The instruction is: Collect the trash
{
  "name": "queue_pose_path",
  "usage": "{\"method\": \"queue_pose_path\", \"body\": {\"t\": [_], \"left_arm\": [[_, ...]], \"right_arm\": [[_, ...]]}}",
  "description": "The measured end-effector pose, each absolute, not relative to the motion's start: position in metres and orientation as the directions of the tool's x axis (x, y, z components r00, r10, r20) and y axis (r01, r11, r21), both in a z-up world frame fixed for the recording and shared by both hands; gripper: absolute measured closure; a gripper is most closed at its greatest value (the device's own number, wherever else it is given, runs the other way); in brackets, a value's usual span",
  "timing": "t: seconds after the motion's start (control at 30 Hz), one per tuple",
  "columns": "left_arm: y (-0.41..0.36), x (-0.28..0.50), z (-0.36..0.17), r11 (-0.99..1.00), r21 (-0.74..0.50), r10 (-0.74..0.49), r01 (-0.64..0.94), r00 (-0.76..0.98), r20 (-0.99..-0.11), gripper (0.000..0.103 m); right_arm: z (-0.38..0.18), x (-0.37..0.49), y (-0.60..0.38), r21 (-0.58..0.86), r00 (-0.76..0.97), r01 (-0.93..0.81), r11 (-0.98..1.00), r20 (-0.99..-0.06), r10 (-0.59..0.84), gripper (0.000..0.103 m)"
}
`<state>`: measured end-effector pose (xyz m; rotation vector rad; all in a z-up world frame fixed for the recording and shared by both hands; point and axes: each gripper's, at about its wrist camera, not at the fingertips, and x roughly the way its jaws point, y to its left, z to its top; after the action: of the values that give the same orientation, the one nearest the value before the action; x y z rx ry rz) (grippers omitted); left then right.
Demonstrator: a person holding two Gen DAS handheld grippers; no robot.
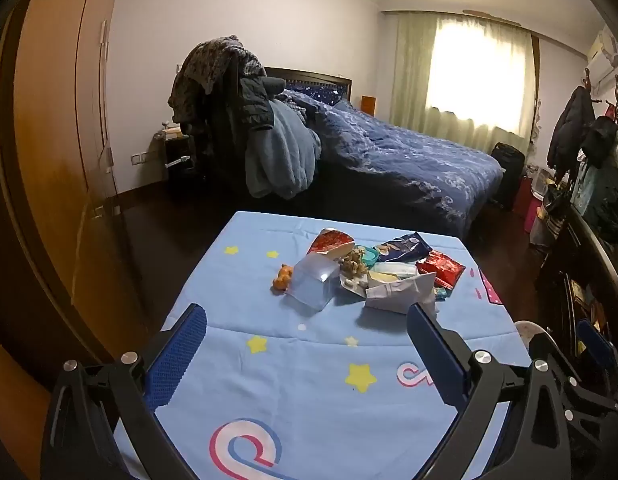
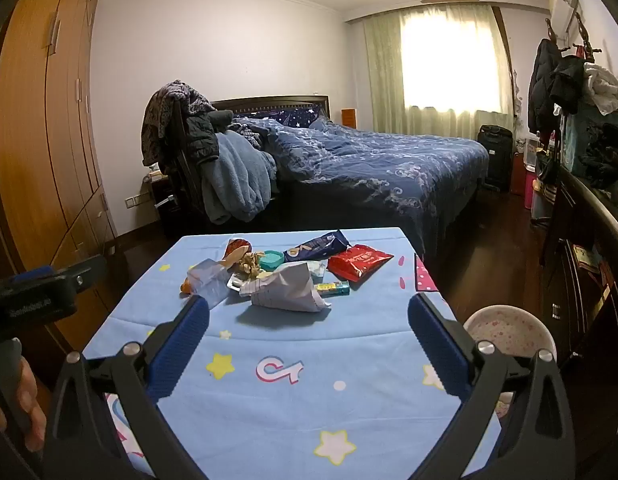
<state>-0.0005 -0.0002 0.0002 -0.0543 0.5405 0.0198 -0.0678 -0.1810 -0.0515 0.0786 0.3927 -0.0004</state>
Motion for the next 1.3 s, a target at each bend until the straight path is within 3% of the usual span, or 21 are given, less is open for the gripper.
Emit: {"method": "queue_pose_path", "body": {"t": [1.07, 1.3], "left_arm": [[0.001, 0.002, -0.002, 0.994, -0.112, -0.07, 0.013, 0.847, -0.527, 0.003], [0.002, 0.007, -0.003, 0.994, -0.108, -0.065, 0.007, 0.842, -0.536, 0.003]], "right_arm": [[-0.053, -0.065, -0.188, 0.087, 0.932, 0.017, 0.996, -0.361, 0.016, 0.003], [-0.054, -0.048, -0.182, 0.124, 0.914, -0.013, 0.992, -0.4, 0.062, 0.003]]}}
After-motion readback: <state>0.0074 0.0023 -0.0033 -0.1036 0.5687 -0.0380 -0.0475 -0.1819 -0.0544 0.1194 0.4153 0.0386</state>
